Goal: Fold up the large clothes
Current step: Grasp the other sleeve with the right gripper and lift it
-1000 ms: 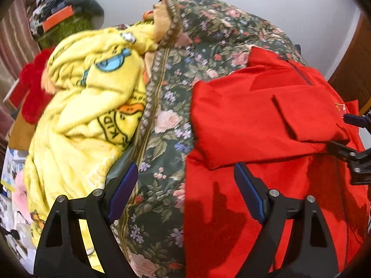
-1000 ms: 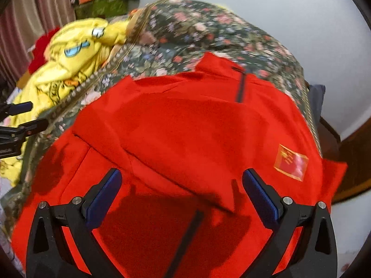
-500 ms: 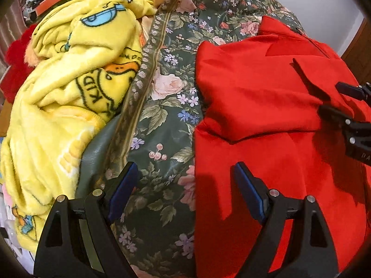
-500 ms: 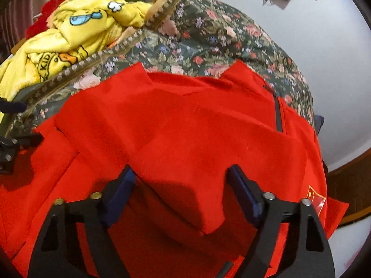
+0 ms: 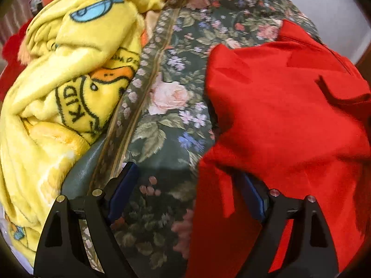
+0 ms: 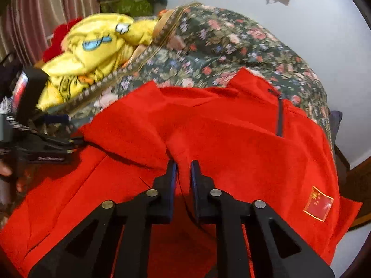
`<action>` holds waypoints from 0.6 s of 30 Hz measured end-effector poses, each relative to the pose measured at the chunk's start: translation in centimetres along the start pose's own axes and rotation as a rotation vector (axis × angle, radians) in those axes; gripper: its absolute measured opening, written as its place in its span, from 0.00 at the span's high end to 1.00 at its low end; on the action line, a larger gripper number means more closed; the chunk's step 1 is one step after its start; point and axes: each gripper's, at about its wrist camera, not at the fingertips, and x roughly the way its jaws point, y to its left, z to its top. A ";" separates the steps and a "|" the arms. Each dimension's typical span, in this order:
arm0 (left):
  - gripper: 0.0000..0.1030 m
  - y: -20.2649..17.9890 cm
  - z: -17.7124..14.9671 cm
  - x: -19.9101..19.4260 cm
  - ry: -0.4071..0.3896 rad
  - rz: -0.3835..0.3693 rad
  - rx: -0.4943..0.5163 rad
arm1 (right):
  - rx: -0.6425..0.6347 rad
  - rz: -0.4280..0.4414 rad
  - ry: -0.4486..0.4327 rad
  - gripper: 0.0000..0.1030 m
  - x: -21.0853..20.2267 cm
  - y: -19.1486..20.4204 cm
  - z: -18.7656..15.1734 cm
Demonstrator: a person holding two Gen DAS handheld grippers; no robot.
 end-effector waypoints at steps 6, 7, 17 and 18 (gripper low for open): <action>0.16 0.4 -0.1 0.5 -0.002 0.028 -0.027 | 0.063 -0.060 -0.061 0.94 -2.5 -3.3 0.1; 0.16 0.4 -0.1 0.4 -0.003 0.037 -0.020 | 0.095 -0.073 -0.083 0.95 -3.3 -4.4 0.0; 0.16 -1.2 -0.7 -5.4 -0.063 -0.021 0.040 | 0.126 -0.060 -0.085 0.87 -6.0 -5.9 -0.8; 0.16 -1.4 -0.9 -6.2 -0.077 -0.031 0.048 | 0.100 -0.050 -0.071 0.78 -5.6 -5.2 -1.1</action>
